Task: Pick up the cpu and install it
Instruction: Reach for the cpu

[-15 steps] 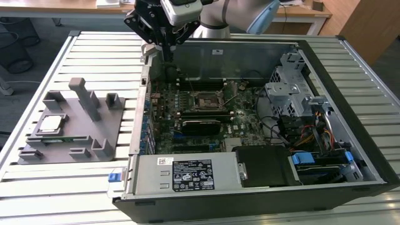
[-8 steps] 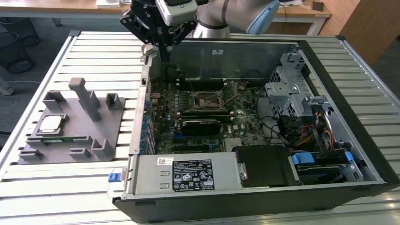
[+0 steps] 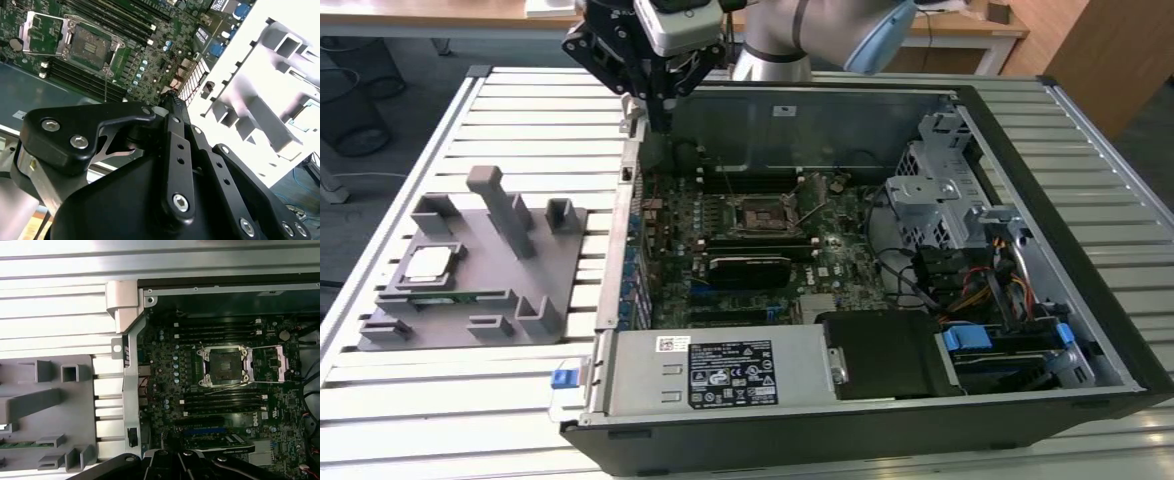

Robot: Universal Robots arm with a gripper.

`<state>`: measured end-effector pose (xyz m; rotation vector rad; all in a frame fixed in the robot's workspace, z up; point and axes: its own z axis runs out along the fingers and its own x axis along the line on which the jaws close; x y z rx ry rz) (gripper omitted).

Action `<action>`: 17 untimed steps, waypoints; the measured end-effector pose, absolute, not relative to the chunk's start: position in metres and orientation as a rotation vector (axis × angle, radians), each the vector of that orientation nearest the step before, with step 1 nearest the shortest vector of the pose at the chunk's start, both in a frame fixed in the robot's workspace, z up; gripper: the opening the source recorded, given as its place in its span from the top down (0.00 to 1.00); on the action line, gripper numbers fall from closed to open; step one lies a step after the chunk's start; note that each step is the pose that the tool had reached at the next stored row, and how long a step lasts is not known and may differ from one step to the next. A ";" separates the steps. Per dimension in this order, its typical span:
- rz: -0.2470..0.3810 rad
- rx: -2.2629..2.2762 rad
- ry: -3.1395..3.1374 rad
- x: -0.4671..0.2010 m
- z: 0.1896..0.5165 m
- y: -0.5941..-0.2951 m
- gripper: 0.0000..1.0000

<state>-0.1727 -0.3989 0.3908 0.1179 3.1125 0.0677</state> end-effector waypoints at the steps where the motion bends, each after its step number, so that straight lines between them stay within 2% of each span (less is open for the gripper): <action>1: 0.068 0.118 3.112 -0.174 0.391 -0.399 0.89; 17: 0.068 0.118 3.112 -0.189 0.390 -0.399 0.89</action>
